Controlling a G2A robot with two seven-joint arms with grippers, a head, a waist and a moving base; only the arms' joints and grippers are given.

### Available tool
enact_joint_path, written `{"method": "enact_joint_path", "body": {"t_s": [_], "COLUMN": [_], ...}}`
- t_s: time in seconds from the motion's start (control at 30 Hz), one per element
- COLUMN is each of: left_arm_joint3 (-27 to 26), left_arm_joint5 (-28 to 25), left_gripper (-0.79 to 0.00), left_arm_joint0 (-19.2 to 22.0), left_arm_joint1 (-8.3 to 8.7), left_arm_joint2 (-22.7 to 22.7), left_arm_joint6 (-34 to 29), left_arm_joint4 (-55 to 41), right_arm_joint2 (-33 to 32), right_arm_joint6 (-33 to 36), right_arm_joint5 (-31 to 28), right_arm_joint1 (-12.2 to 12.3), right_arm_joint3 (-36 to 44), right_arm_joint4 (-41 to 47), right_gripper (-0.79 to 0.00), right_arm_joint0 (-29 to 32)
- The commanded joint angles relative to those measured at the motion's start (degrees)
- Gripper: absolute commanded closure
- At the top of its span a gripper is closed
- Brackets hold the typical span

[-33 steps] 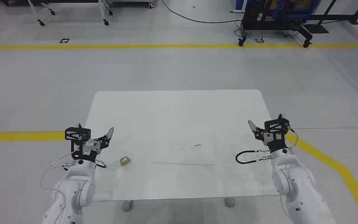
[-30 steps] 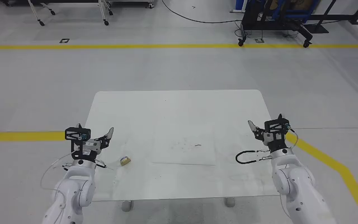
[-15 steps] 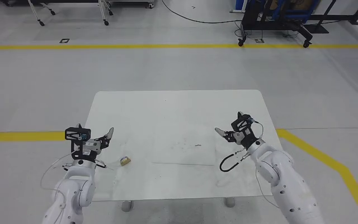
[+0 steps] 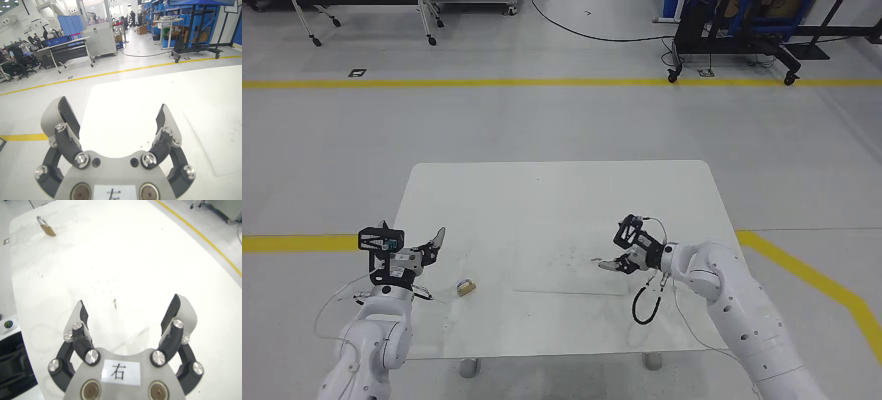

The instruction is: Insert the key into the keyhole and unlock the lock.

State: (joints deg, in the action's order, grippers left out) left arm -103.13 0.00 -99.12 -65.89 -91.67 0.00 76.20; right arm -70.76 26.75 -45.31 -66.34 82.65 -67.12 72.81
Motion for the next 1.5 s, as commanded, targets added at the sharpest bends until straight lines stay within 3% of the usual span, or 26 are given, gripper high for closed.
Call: {"method": "enact_joint_path", "body": {"t_s": [0.0,0.03,0.1,0.27,0.5,0.7,0.77,0.8,0.83,1.07,1.47], "left_arm_joint3": [0.0,0.0,0.0,0.0,0.0,0.0,0.0,0.0,0.0,0.0,0.0], "left_arm_joint5": [0.0,0.0,0.0,0.0,0.0,0.0,0.0,0.0,0.0,0.0,0.0], "left_gripper": [-0.785,-0.785,-0.785,-0.785,-0.785,-0.785,-0.785,-0.785,-0.785,-0.785,-0.785], "left_arm_joint0": [0.0,0.0,0.0,0.0,0.0,0.0,0.0,0.0,0.0,0.0,0.0], "left_arm_joint1": [0.00,0.00,0.00,0.00,0.00,0.00,0.00,0.00,0.00,0.00,0.00], "left_arm_joint2": [0.0,0.0,0.0,0.0,0.0,0.0,0.0,0.0,0.0,0.0,0.0], "left_arm_joint6": [0.0,0.0,0.0,0.0,0.0,0.0,0.0,0.0,0.0,0.0,0.0], "left_arm_joint4": [0.0,0.0,0.0,0.0,0.0,0.0,0.0,0.0,0.0,0.0,0.0], "right_arm_joint2": [1.7,2.5,3.9,6.8,10.0,11.7,12.1,12.2,12.3,9.8,-0.4], "right_arm_joint6": [3.7,4.9,6.7,8.6,11.1,12.4,12.6,12.5,12.4,9.7,1.7], "right_arm_joint5": [-3.0,-3.6,-5.1,-5.7,-5.4,-4.8,-4.5,-4.4,-4.4,-6.7,-7.8], "right_arm_joint1": [-0.2,-0.3,-0.5,-0.9,-1.3,-1.3,-1.3,-1.3,-1.3,0.0,3.3], "right_arm_joint3": [-3.0,-4.3,-6.6,-9.7,-12.6,-12.9,-12.9,-12.8,-12.8,-11.0,-3.8], "right_arm_joint4": [2.3,3.2,5.0,6.6,8.3,8.1,7.9,7.8,7.8,7.5,5.9], "right_gripper": [-0.511,-0.511,-0.422,-0.351,-0.329,-0.265,-0.175,-0.015,0.000,0.000,0.000], "right_arm_joint0": [-2.7,-3.9,-5.9,-8.9,-11.5,-12.5,-12.7,-12.7,-12.8,-11.2,-3.5]}}
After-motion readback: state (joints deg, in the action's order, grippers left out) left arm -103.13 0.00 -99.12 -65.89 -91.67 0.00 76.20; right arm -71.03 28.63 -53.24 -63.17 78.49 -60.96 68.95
